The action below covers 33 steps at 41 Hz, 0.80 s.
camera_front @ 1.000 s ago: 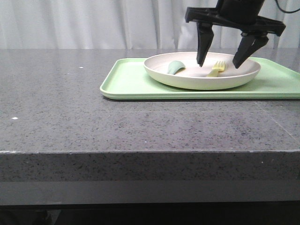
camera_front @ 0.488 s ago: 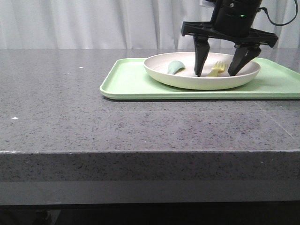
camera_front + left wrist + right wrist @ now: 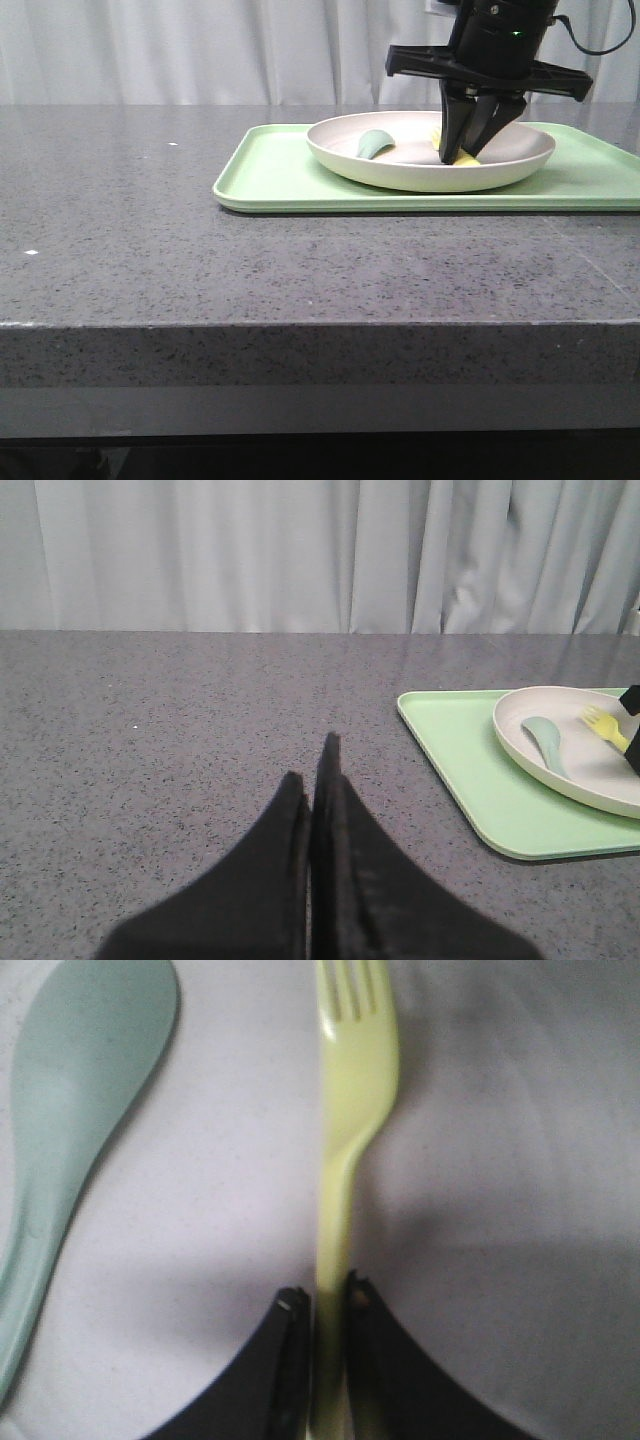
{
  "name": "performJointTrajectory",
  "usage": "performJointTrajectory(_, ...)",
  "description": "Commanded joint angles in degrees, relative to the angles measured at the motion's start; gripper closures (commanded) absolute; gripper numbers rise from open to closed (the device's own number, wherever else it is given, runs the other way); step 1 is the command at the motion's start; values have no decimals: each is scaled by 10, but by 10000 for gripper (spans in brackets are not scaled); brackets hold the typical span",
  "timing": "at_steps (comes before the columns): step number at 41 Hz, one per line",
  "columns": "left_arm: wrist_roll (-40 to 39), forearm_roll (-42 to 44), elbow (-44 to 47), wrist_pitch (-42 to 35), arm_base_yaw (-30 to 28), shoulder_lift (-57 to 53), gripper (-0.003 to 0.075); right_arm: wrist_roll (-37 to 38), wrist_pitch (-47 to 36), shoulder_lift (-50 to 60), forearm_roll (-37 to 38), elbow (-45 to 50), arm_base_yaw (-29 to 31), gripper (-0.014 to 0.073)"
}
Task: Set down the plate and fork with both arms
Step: 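Lift the fork off the plate and lower it onto the tray beside the plate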
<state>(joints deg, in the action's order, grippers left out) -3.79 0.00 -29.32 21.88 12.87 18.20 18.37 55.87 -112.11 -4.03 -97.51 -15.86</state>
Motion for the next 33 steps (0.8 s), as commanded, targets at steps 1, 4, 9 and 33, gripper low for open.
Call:
performJointTrajectory(1,0,0,-14,-44,-1,5,739,-1,-7,33,1,-25,0,558)
performJointTrajectory(4,0,0,-14,-44,-1,5,739,-1,-2,35,1,-37,0,558)
performJointTrajectory(9,0,0,-14,-44,-1,5,739,-1,2,42,1,-56,1,558)
performJointTrajectory(33,0,0,-14,-44,-1,5,739,-49,98,68,80,-99,102,558)
